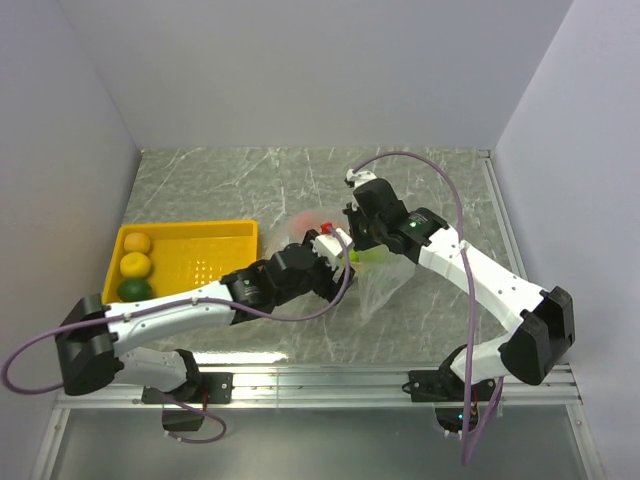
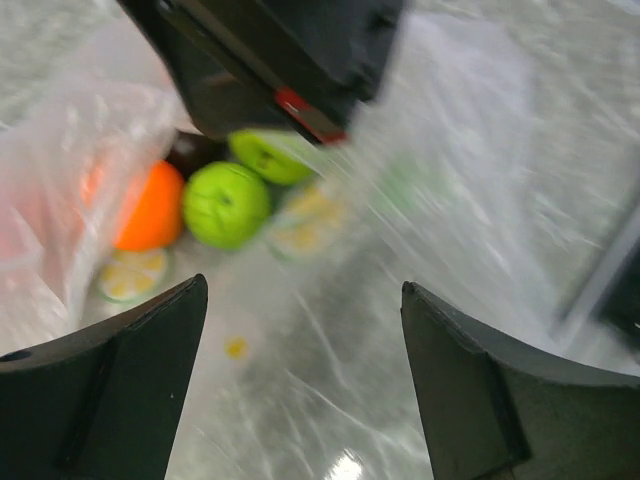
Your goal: Untie the knot of the plastic bag and take out the fruit
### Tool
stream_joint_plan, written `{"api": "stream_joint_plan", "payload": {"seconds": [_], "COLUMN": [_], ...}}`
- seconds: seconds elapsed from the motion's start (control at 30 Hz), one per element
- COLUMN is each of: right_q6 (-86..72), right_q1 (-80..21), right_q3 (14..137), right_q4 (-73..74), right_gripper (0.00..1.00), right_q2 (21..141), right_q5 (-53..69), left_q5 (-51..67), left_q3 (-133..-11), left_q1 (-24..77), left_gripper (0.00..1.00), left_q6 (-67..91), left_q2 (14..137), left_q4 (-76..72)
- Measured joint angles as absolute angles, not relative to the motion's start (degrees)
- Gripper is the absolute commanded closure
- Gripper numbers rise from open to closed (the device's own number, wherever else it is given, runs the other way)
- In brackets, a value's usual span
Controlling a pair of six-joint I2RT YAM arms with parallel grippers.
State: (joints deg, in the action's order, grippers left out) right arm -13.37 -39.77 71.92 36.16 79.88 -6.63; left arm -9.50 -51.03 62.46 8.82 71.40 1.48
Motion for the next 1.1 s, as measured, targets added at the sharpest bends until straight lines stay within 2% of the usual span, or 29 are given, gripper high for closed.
{"api": "stream_joint_plan", "payload": {"seconds": [0.2,0.47,0.67,0.83,0.87,0.9,0.97,1.0,1.1], "right_q6": [-14.5,-16.3,-19.6,-21.9,-22.1,-22.3,-22.2,-21.8,-21.1], "right_q1": [-39.2,-33.4,-21.8,-18.2,-18.3,-18.8,-19.9,-20.9,-24.6], "right_q3": [71.5,71.4,76.5,80.9,80.9,80.9,79.9,79.3,78.4], "right_q4": [35.8,35.2,34.7,33.6,33.7,33.8,33.9,34.1,36.1], "right_gripper": [1.0,1.0,1.0,1.0,0.96,0.81,0.6,0.44,0.34], "right_q2": [79.5,79.5,80.5,83.3,83.9,84.4,84.6,84.2,82.1], "right_q5": [-3.9,-3.1,-4.7,-3.5,-2.4,-1.6,-0.8,-1.1,-2.1], "left_q5": [-15.7,-11.8,-5.4,-3.4,-3.3,-3.4,-4.0,-4.7,-6.8], "left_q3": [-50.0,-47.0,-37.0,-31.1,-30.5,-30.2,-30.2,-30.5,-33.6], "left_q1": [62.3,61.2,62.7,65.9,66.4,66.7,67.1,67.2,67.3], "left_gripper": [0.2,0.28,0.3,0.29,0.28,0.23,0.19,0.15,0.09], "left_q6": [5.1,12.3,26.6,35.8,37.5,38.8,40.5,41.2,41.9], "left_q2": [76.8,86.8,85.7,77.0,74.7,72.8,69.6,67.9,64.6], "left_q4": [-7.8,-10.0,-6.6,-4.5,-3.8,-2.9,-0.8,0.4,4.6]}}
